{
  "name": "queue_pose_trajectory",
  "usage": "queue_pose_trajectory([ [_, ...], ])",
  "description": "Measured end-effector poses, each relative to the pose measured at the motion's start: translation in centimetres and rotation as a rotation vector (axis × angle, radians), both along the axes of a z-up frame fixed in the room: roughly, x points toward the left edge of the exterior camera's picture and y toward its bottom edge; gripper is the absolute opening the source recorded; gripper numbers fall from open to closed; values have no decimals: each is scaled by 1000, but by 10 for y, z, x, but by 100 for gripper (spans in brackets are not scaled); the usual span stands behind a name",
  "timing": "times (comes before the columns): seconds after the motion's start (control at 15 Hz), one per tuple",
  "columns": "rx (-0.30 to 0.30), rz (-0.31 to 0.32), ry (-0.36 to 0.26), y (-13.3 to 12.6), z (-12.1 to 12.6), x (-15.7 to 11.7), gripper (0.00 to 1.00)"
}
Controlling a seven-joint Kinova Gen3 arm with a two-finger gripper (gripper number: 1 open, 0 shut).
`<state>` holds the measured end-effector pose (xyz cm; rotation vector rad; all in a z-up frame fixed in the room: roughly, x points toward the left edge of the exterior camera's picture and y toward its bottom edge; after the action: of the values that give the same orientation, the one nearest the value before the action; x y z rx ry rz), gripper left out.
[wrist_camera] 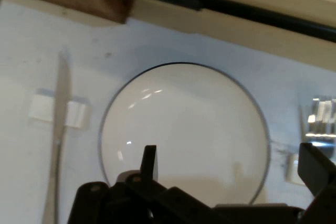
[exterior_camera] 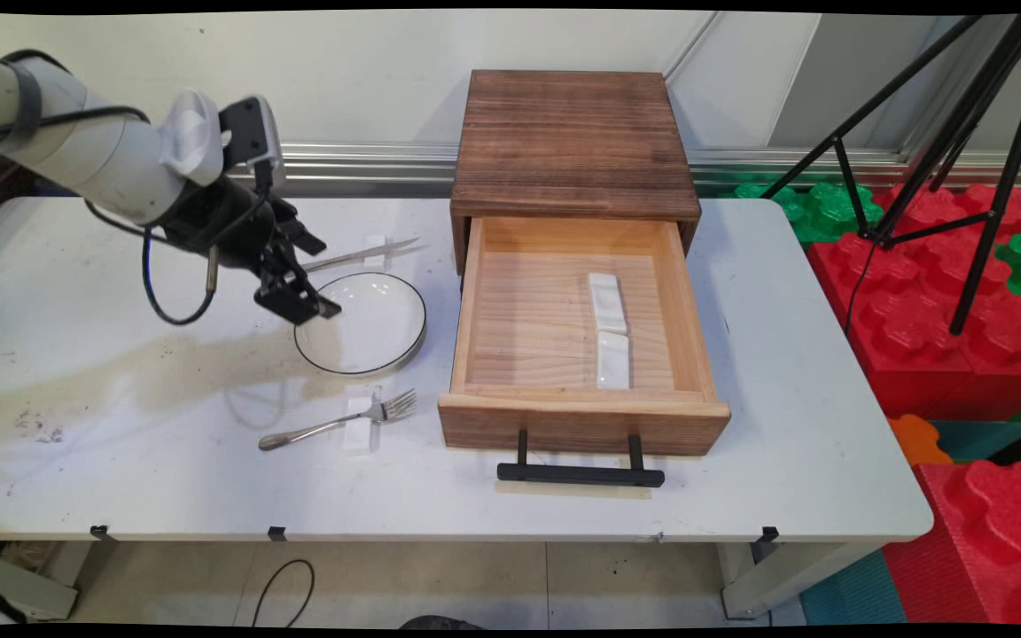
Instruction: Pick up the knife from the left of the white plate
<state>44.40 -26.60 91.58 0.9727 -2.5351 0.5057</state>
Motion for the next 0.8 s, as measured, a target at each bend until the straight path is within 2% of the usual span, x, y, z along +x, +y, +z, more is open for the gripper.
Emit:
queue_pose_trajectory([
  [0.8, -23, 77, -77, -70, -5, 56, 100],
])
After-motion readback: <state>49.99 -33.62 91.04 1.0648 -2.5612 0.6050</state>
